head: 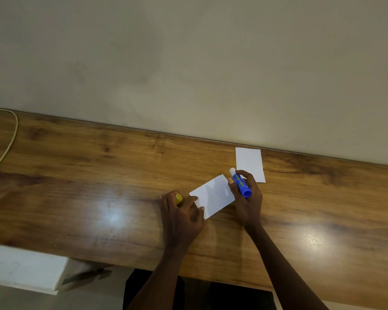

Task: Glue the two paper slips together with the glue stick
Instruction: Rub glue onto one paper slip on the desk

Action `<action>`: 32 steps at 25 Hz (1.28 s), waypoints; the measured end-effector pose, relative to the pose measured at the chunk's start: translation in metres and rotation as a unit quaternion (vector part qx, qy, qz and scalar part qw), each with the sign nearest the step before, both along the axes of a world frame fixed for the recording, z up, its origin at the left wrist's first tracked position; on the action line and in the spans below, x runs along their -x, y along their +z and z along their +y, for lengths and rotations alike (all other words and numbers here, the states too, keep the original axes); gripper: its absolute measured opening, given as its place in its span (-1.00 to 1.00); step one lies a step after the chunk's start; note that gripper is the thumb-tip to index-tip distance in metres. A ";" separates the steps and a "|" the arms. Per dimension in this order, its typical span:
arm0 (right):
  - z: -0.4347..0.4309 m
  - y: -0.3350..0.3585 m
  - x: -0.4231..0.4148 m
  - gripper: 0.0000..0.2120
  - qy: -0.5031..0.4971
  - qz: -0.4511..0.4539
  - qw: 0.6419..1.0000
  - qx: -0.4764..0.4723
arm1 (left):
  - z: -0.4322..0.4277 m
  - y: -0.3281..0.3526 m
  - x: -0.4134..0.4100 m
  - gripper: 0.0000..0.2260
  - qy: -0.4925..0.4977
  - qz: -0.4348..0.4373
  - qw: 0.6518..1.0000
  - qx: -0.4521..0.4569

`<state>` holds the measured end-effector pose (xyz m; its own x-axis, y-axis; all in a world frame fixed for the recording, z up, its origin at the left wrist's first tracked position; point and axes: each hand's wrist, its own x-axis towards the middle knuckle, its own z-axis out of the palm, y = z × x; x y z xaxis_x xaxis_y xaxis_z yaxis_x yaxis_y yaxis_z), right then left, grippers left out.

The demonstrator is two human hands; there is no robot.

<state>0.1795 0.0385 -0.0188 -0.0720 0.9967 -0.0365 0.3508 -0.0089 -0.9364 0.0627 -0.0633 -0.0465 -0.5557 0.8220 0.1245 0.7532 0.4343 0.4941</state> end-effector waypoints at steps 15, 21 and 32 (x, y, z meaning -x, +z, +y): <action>-0.017 -0.009 -0.005 -0.49 0.096 -0.148 0.983 -0.055 | -0.004 0.005 0.003 -0.73 0.042 -0.207 0.971 -0.115; -0.015 -0.003 -0.005 -0.47 0.076 -0.110 0.990 -0.049 | -0.005 0.012 0.006 -0.67 0.044 -0.261 0.955 -0.131; -0.024 0.017 -0.021 -0.52 -0.005 0.231 0.968 0.097 | 0.000 0.024 -0.009 -0.75 -0.037 -0.151 0.988 -0.008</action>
<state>0.2009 0.0144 -0.0020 -0.1163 0.9752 -0.1885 -0.1068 -0.2009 -0.9738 0.0716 -0.0635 -0.0221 -0.5071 0.8615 -0.0248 0.5999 0.3735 0.7075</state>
